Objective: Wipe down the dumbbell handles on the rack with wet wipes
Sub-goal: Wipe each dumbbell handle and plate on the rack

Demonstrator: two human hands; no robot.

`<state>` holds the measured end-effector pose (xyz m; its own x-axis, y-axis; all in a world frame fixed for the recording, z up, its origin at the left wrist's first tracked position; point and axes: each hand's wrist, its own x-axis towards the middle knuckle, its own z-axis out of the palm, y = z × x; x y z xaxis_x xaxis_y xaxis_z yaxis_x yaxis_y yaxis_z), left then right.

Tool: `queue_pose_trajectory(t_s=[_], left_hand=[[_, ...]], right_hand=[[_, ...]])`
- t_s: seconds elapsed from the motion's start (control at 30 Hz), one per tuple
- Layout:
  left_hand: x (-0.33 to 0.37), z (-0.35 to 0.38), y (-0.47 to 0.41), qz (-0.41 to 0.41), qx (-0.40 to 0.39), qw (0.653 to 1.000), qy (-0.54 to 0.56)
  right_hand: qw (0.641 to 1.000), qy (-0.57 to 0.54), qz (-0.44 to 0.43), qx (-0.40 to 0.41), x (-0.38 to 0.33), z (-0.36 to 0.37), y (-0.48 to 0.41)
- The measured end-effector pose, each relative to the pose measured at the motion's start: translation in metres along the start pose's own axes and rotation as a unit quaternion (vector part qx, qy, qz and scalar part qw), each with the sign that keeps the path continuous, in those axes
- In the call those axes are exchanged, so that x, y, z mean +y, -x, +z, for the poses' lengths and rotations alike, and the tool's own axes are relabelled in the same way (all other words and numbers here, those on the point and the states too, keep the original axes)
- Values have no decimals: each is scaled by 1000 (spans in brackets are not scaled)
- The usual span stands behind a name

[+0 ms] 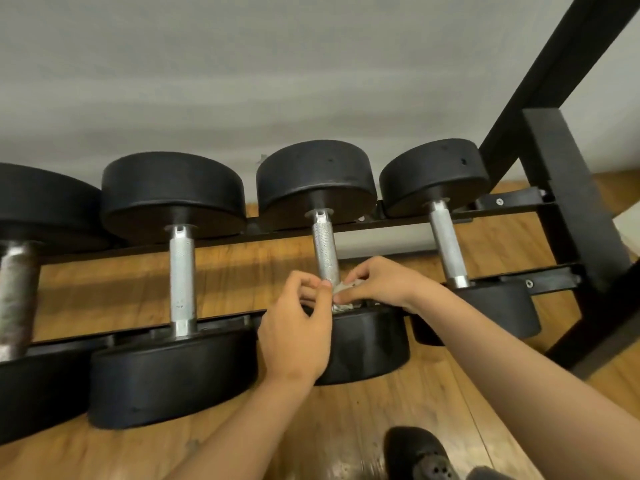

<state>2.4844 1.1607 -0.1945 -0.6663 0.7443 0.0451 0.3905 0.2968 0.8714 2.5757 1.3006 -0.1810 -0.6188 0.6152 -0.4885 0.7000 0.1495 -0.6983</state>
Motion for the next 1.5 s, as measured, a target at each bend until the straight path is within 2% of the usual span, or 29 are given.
queue_pose_trajectory(t_s=[0.13, 0.47, 0.8, 0.97, 1.23, 1.33, 1.4, 1.5], left_hand=[[-2, 1, -1, 4, -2, 1000, -10], [0, 0, -1, 2, -8, 1000, -9], [-2, 0, -1, -2, -12, 1000, 2], [-1, 0, -1, -33, 39, 999, 3], [-1, 0, -1, -44, 40, 998, 11], [-3, 1, -2, -39, 37, 998, 19], [-3, 1, -3, -37, 35, 998, 24], [-4, 1, -3, -40, 29, 998, 23]], right_hand=[[999, 38, 6, -13, -2, -1, -1], [997, 35, -3, -68, -5, -2, -8], [998, -56, 16, -4, 5, -10, -12], [999, -25, 34, -14, -5, -8, -13], [996, 34, 53, -56, -9, -4, -6], [992, -12, 51, -112, -9, -19, -2], [984, -85, 47, -148, -6, -26, 0], [979, -132, 42, -151, 0, -26, -1]])
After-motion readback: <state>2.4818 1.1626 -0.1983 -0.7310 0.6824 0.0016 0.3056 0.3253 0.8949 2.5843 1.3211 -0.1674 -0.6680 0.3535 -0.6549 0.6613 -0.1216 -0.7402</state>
